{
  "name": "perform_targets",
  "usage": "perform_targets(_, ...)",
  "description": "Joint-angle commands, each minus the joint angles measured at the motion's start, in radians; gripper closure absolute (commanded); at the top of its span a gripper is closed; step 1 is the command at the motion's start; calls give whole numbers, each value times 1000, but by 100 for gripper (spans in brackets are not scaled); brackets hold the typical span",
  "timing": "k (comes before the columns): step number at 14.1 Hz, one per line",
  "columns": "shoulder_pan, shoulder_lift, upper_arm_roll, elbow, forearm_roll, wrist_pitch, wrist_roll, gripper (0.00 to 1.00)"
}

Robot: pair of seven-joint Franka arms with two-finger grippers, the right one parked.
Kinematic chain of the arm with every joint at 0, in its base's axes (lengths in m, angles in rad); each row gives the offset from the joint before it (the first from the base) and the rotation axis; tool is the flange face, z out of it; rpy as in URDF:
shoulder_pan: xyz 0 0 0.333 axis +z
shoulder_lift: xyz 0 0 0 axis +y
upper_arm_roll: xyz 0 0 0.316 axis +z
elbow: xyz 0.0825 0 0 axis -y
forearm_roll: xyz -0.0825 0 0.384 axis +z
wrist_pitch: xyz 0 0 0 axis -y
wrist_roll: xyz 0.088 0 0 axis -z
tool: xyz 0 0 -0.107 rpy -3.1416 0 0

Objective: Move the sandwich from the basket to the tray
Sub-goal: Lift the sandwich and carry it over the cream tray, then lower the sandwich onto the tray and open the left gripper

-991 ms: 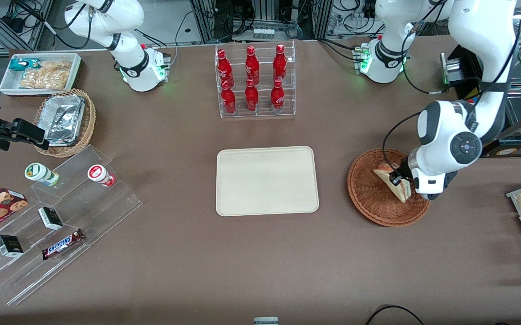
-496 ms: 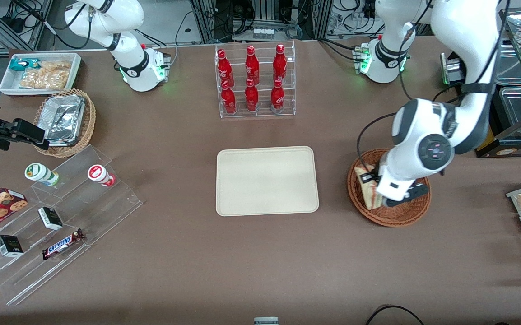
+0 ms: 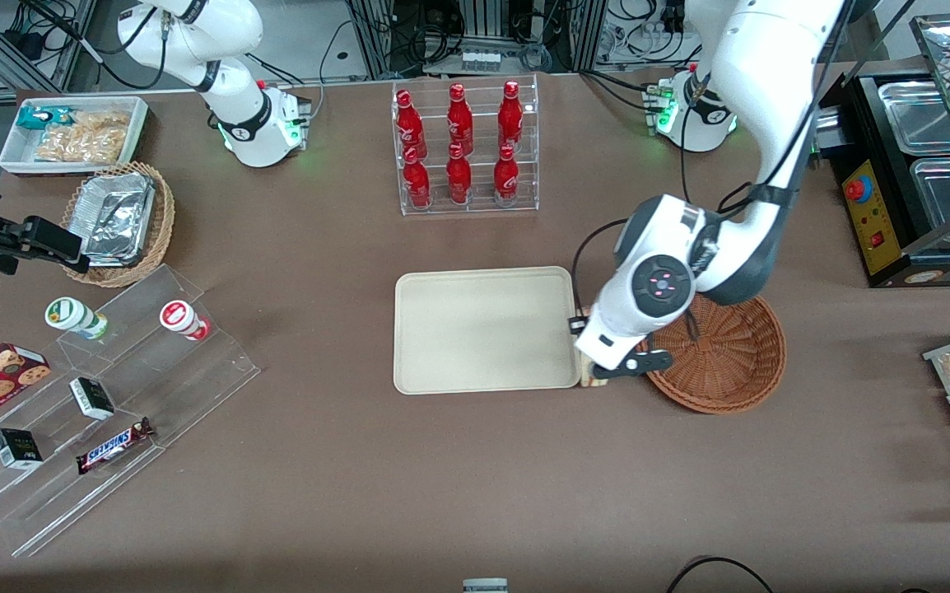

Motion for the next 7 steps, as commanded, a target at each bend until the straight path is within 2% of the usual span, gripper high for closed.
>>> perform_targets(1, -102, 78, 6, 106, -7, -28, -108, 100)
perform_targets(7, -263, 182, 8, 209, 7, -19, -300, 100)
